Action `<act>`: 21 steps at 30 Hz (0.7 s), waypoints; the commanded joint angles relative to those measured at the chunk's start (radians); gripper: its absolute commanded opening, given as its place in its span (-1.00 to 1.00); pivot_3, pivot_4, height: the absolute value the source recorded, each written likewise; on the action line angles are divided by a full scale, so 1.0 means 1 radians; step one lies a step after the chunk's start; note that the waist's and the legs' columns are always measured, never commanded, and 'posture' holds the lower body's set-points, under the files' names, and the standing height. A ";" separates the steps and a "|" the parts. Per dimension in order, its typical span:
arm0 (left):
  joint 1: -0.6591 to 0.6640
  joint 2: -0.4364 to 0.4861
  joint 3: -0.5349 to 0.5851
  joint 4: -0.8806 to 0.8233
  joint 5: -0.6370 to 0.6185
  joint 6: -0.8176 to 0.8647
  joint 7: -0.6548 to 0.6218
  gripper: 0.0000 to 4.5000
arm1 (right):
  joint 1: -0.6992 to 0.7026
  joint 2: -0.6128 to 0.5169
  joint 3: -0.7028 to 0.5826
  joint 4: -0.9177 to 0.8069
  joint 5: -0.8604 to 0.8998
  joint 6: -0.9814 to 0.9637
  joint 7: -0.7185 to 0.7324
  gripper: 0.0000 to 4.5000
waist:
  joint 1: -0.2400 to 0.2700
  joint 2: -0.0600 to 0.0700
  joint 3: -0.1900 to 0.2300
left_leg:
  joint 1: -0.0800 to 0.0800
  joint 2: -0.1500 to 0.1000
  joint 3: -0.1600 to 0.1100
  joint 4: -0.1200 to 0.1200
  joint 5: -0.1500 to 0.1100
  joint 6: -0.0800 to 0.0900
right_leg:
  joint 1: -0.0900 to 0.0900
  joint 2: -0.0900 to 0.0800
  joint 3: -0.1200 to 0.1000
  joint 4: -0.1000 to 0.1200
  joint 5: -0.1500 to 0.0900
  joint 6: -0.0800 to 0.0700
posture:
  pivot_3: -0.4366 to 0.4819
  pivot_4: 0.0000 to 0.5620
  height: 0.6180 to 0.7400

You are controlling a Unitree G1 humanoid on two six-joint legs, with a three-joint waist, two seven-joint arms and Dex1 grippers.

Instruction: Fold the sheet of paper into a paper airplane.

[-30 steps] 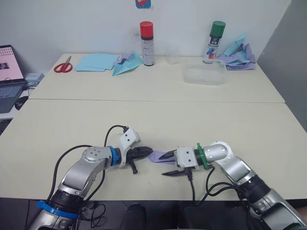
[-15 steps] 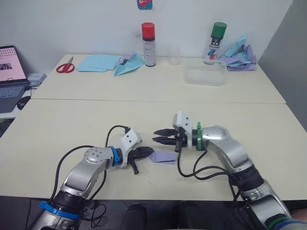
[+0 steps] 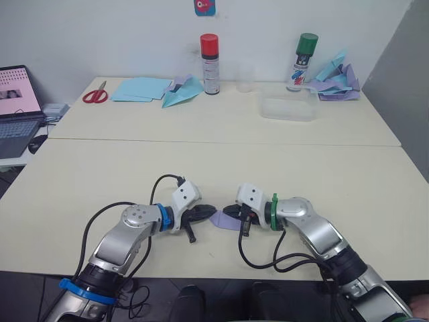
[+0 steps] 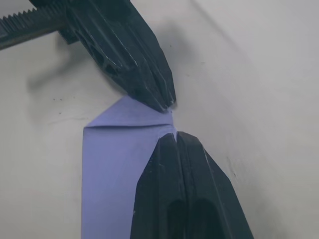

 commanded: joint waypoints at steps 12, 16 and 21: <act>0.027 0.026 -0.021 0.103 0.064 0.005 0.010 -1.00 | 0.131 -0.107 -0.200 -0.238 0.143 0.066 0.002 -0.99 | -0.002 0.001 -0.007 | 0.001 0.000 0.000 0.000 0.000 0.000 | 0.001 0.000 -0.001 -0.002 -0.004 -0.007 | -0.05 -0.47 1.00; 0.028 0.018 -0.021 0.096 0.064 0.002 0.013 -1.00 | 0.104 -0.005 -0.177 -0.239 0.128 0.019 -0.044 -0.99 | -0.005 0.002 -0.006 | 0.001 0.000 0.000 -0.001 0.000 0.000 | 0.000 0.001 -0.001 -0.001 -0.004 -0.006 | -0.05 -0.47 1.00; 0.019 0.006 -0.005 0.071 0.042 -0.011 0.009 -1.00 | 0.104 -0.011 -0.067 -0.185 0.073 0.080 -0.028 -0.99 | -0.004 0.002 -0.006 | -0.001 0.001 0.000 -0.001 0.000 0.000 | -0.001 0.000 0.000 -0.002 -0.002 -0.002 | -0.05 -0.47 1.00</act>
